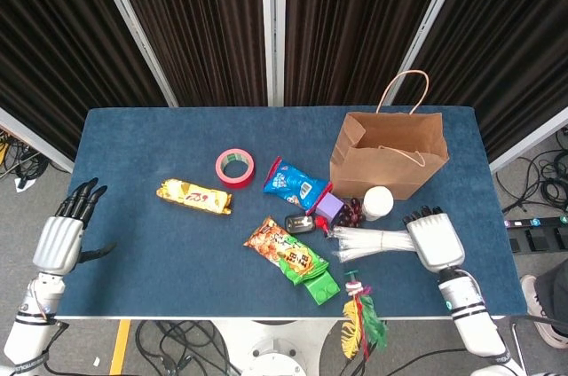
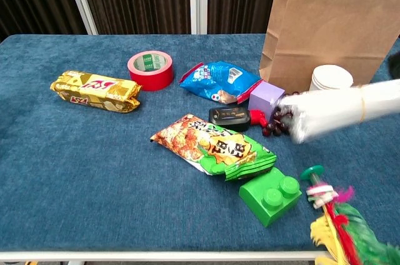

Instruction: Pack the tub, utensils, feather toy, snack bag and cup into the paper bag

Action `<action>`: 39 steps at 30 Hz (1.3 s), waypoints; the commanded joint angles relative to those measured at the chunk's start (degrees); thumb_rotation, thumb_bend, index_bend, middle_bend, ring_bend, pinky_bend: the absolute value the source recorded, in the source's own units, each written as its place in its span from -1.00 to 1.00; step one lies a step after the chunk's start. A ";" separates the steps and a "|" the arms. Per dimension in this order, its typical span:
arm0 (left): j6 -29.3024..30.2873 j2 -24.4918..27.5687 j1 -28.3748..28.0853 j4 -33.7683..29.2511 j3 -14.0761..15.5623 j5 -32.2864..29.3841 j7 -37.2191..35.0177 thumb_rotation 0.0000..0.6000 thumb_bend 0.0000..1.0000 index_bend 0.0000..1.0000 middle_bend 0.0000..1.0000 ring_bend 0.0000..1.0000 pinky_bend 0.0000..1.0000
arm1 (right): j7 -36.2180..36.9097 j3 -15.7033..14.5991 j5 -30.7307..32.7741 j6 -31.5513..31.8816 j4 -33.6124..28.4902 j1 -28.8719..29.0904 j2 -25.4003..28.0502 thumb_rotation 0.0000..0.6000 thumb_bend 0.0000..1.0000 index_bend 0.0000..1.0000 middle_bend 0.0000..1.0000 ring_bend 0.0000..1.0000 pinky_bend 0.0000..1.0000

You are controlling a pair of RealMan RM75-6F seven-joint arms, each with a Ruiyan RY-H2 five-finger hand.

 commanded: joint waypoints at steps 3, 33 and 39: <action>-0.04 -0.14 -0.19 -0.33 0.04 0.25 0.35 1.00 -0.83 -0.77 -0.82 -0.93 -0.61 | -0.63 4.05 -4.57 7.22 -7.88 -2.06 5.82 1.00 -0.78 0.18 0.06 -0.25 -0.05; -0.71 0.16 -0.57 -0.72 0.10 0.12 0.91 1.00 -0.83 -0.77 -0.82 -0.93 -0.61 | -17.31 28.54 15.86 4.84 -2.28 16.35 7.29 1.00 -0.77 0.18 0.06 -0.25 -0.02; -0.96 0.11 -0.58 -0.47 0.02 -0.20 0.56 1.00 -0.83 -0.77 -0.83 -0.93 -0.61 | -20.42 27.74 16.65 4.61 2.02 18.62 6.55 1.00 -0.77 0.18 0.06 -0.25 -0.02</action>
